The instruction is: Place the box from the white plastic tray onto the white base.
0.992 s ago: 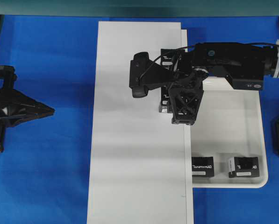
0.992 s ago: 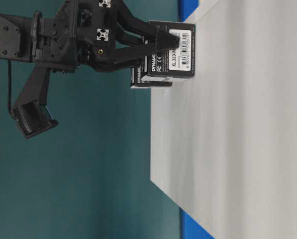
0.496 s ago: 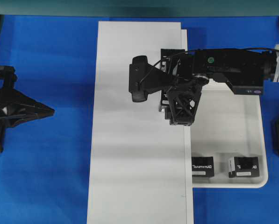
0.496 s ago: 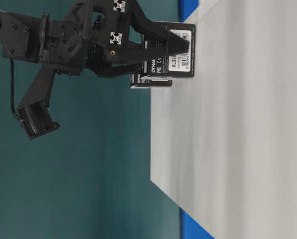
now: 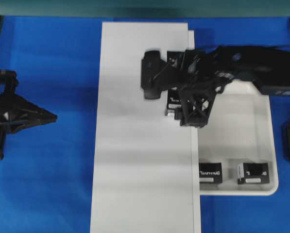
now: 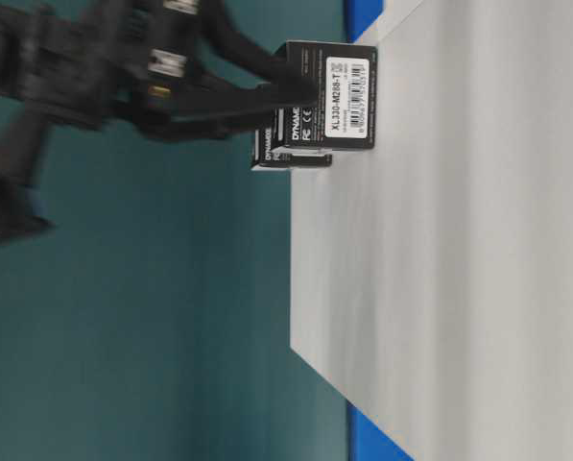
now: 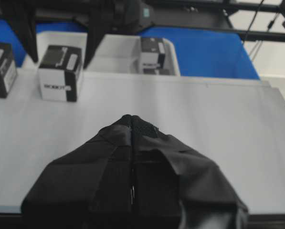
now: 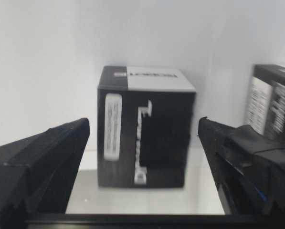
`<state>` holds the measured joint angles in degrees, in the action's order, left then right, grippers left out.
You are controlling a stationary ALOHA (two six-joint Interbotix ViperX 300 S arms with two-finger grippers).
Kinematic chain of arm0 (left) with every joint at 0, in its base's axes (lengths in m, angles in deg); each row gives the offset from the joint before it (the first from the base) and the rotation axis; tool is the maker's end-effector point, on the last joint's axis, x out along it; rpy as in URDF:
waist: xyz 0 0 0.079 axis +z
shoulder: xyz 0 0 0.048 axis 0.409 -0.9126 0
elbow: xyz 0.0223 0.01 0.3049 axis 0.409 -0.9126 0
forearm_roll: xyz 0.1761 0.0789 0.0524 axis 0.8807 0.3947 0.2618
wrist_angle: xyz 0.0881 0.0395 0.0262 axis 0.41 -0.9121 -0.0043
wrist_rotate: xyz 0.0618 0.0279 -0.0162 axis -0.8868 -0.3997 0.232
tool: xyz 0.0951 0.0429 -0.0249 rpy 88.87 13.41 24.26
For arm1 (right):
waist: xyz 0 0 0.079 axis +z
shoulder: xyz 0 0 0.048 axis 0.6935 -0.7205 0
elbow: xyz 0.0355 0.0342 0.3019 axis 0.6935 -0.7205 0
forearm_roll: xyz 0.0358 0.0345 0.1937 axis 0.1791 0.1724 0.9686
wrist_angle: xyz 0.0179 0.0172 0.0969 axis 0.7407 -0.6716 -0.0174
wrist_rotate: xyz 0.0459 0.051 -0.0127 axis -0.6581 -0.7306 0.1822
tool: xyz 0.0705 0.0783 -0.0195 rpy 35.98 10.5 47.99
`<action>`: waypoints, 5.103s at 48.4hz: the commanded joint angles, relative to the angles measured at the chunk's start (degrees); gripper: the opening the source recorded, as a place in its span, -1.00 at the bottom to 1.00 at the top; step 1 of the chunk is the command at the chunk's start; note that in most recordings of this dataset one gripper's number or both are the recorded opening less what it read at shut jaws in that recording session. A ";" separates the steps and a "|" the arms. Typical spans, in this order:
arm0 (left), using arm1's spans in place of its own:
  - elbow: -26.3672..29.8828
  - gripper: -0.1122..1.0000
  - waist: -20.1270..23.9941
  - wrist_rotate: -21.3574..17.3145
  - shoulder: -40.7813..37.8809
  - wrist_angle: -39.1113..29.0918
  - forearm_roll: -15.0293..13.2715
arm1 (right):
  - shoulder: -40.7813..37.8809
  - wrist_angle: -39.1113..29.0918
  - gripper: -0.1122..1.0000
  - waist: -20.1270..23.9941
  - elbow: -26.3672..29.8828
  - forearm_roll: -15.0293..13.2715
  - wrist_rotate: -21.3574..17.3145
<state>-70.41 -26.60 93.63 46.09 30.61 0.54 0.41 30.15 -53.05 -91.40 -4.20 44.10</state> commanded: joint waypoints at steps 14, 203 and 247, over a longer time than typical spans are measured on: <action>2.02 -0.93 -0.09 -0.09 0.00 0.18 0.18 | 16.35 12.30 0.96 0.26 -6.68 1.76 -4.83; 2.20 -0.93 -1.58 -4.57 3.78 0.70 0.35 | 63.11 27.51 0.96 5.71 -37.88 2.72 -5.80; 2.37 -0.93 -1.93 -4.57 2.99 0.79 0.35 | 63.11 27.42 0.96 5.71 -37.97 2.72 -5.71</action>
<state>-69.62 -28.27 88.97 49.60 30.79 0.71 63.69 57.05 -47.42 -129.72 -1.65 38.39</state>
